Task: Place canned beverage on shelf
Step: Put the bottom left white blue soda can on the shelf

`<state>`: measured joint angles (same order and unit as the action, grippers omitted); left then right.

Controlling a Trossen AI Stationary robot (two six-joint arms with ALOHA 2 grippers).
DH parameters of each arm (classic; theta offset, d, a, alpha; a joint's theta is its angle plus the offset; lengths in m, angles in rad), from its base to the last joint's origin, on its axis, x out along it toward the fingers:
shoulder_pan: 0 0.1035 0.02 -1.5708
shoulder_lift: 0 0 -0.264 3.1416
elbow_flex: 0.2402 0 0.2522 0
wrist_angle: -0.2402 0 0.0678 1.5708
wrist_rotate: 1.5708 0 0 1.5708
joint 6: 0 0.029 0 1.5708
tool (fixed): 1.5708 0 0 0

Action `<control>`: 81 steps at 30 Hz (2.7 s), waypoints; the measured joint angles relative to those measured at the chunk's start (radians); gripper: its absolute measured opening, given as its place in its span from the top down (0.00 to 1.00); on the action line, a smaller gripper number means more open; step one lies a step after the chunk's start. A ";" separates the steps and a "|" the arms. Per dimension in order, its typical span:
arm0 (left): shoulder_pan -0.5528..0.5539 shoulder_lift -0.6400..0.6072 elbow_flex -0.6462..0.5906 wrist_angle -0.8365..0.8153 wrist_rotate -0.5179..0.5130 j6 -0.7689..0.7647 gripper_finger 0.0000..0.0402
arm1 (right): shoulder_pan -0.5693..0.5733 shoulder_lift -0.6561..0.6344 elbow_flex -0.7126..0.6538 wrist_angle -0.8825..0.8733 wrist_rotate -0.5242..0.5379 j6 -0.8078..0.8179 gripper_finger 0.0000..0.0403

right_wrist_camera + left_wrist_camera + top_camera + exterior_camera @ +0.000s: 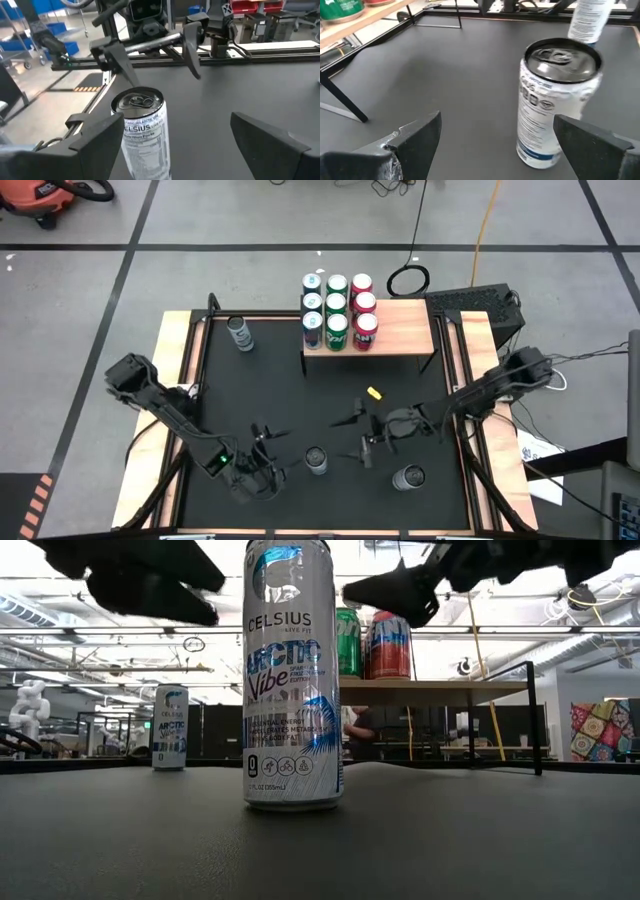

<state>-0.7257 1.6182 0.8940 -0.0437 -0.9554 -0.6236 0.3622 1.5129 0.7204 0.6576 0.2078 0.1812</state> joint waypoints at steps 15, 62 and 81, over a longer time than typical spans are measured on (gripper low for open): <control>0.034 0.025 0.000 0.036 0.004 0.000 0.05 | 0.044 0.257 0.187 0.023 -0.003 -0.018 0.13; 0.248 0.354 -0.035 0.993 0.855 0.429 0.05 | 0.059 0.083 0.237 -0.187 -0.420 -0.298 0.39; 0.274 0.395 -0.016 1.055 0.954 0.502 0.47 | 0.058 0.082 0.237 -0.177 -0.418 -0.296 0.39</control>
<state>-0.4519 2.0132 0.8776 1.0116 -0.0013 -0.1215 0.4206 1.5948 0.9573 0.4808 -0.2104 -0.1145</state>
